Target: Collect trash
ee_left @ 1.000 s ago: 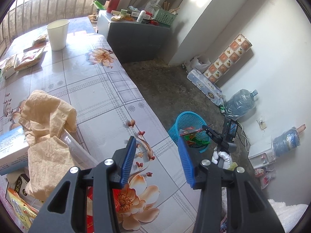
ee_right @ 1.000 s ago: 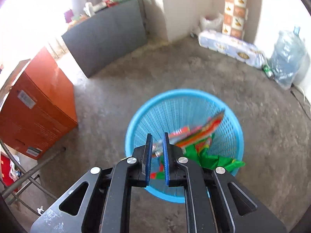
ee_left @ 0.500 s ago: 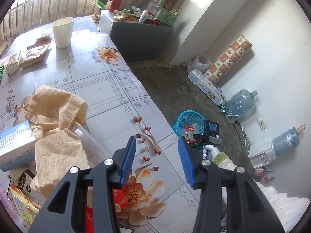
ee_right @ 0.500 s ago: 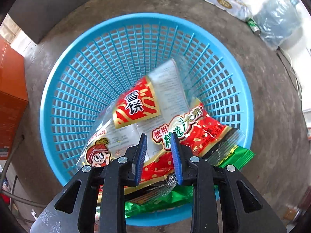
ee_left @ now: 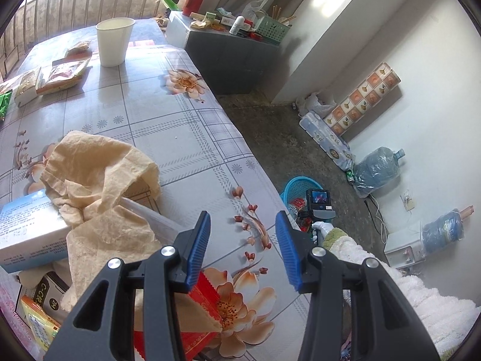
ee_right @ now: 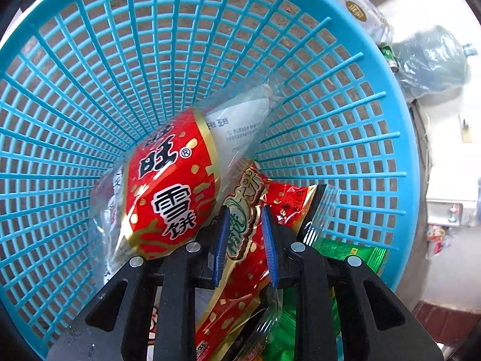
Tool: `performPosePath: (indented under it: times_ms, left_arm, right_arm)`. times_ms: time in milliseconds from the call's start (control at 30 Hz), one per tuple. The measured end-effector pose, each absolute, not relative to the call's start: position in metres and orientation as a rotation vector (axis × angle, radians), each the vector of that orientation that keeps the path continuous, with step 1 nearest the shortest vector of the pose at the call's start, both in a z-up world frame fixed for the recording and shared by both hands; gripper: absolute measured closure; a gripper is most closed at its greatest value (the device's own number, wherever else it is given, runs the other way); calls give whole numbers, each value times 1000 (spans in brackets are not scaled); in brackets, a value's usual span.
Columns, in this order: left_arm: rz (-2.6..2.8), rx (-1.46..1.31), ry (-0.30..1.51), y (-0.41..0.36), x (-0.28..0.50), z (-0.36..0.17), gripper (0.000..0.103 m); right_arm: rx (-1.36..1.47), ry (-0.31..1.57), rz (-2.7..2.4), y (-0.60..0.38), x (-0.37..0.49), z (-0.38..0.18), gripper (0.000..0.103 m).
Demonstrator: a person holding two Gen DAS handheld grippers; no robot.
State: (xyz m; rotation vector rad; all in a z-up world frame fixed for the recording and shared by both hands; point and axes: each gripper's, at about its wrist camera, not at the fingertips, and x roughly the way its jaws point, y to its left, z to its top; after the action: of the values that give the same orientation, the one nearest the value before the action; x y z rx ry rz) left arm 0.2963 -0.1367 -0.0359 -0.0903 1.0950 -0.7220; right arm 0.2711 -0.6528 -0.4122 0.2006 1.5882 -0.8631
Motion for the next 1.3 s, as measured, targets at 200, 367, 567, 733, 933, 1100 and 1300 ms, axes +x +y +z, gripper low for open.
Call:
performPosePath:
  times_ms: [200, 367, 567, 733, 933, 1100, 1300]
  left_arm:
    - [-732, -106, 1068, -131, 289, -25, 58]
    - [-737, -126, 1026, -117, 271, -7, 53]
    - [-724, -150, 947, -87, 235, 25, 42]
    - [-687, -173, 882, -49, 196, 46, 32]
    - [-552, -176, 827, 5, 147, 52, 21]
    - [-427, -184, 842, 51, 116, 40, 19]
    - [-331, -194, 884, 85, 98, 16, 19]
  right_arm:
    - [209, 1461, -865, -635, 258, -369, 69]
    - [231, 1243, -824, -613, 223, -295, 53]
    - [317, 990, -791, -587, 171, -199, 45]
    - [397, 824, -750, -561, 143, -133, 42]
    - [422, 691, -610, -518, 100, -81, 29]
    - [477, 655, -422, -459, 68, -58, 21]
    - [502, 652, -225, -388, 66, -47, 19]
